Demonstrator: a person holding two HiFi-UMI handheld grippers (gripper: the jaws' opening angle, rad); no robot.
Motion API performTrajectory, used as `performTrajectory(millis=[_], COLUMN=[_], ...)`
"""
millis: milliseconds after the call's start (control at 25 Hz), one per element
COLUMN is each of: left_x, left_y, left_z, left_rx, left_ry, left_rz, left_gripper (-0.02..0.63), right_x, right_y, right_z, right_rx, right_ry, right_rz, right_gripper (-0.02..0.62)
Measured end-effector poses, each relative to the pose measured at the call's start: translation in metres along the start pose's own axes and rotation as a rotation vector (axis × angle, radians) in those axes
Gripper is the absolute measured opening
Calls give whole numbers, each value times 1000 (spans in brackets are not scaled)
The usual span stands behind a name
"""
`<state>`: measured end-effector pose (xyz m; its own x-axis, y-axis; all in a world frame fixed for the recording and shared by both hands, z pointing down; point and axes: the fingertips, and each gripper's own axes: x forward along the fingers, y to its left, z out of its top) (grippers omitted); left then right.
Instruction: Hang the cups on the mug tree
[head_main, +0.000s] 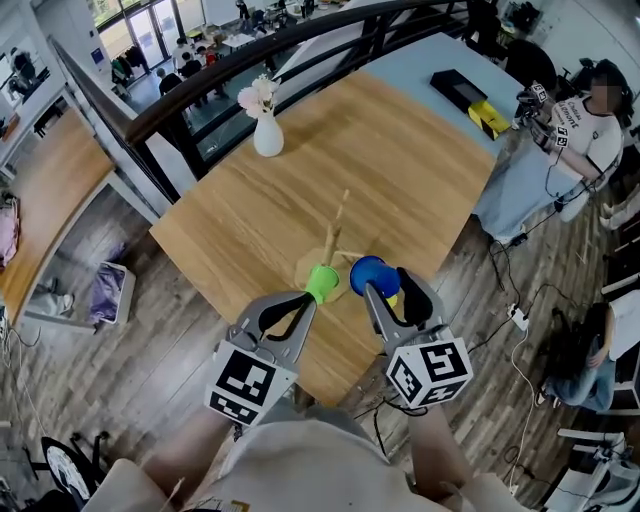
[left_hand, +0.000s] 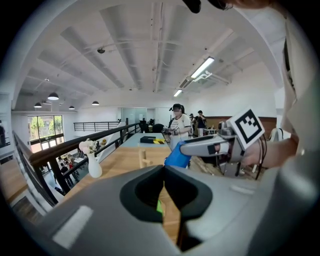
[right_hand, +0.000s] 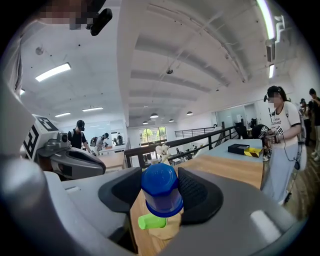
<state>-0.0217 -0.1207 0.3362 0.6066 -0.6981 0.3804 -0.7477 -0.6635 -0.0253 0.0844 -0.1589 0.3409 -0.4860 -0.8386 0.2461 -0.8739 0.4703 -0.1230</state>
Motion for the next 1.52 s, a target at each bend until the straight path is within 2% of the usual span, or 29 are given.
performTrajectory(millis=[440,1040,1520], left_x=[29,46,48], left_y=[23,36,29], left_z=[-21,-45,-57], left_rx=[-31,-55,-52], left_ry=[51,111,143], left_rz=[19,21,-4], left_gripper=[3,3,3], right_x=[45,85,93], right_y=[-27,-38,-45], right_z=[-26,-79,-107], right_rx=[74,148,58], right_ry=[3,109,233], right_rz=[-5,6,-53], right_gripper=[233,233,254])
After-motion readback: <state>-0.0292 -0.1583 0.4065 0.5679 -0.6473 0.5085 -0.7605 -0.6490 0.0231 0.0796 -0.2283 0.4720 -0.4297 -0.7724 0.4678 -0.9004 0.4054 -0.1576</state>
